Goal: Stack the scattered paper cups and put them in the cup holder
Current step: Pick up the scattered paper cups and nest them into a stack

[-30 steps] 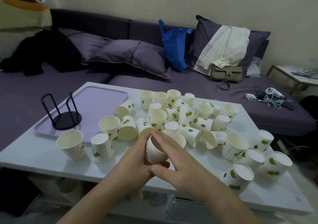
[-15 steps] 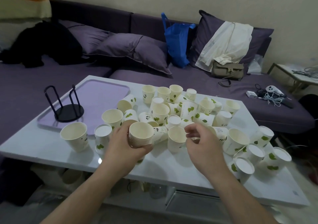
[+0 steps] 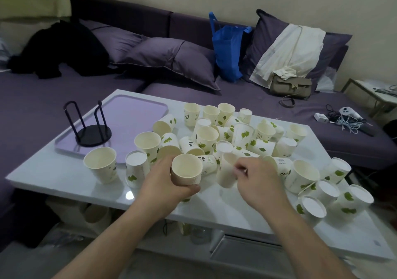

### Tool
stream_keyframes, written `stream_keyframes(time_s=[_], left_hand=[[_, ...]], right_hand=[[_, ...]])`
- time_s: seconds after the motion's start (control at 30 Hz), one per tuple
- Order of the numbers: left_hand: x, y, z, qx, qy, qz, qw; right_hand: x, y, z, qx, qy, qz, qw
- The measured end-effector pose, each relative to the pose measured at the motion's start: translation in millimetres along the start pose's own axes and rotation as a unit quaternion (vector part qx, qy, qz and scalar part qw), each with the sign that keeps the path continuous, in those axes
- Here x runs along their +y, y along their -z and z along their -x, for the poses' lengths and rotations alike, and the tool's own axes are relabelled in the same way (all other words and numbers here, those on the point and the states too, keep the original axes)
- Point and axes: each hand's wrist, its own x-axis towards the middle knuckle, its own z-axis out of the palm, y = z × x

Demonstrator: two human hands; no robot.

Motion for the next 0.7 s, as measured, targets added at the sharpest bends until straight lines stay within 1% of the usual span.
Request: stream_keyframes(time_s=[0.07,0.13,0.23,0.33,0.4,0.53,0.63,0.7], left_hand=[[0,1,0,0.002,-0.002,0.008,1.000],[2,1,1,0.002,-0.002,0.012,1.000],[5,2,2,0.001,-0.006,0.003,1.000],[8,3,5,0.002,-0.022,-0.018,1.000],[11,3,7,0.004,-0.033,-0.032,0.999],[15,3,10,0.003,-0.057,-0.064,0.996],[20,2,11,-0.002,-0.067,-0.077,0.995],[22,0,12,-0.002,-0.071,-0.092,0.993]], right_hand=[[-1,16,-2,0.038,-0.022,-0.092,0.995],[-3,27,-1,0.063,-0.034,-0.193,0.979],[-7,32,-2,0.071,-0.049,-0.324,0.942],[-13,30,-2,0.062,-0.045,-0.415,0.906],[-17,25,0,0.048,-0.030,-0.429,0.902],[-24,19,3,0.039,0.010,-0.414,0.910],[-29,14,8,0.035,0.037,-0.379,0.924],[-32,7,13,0.040,0.063,-0.333,0.940]])
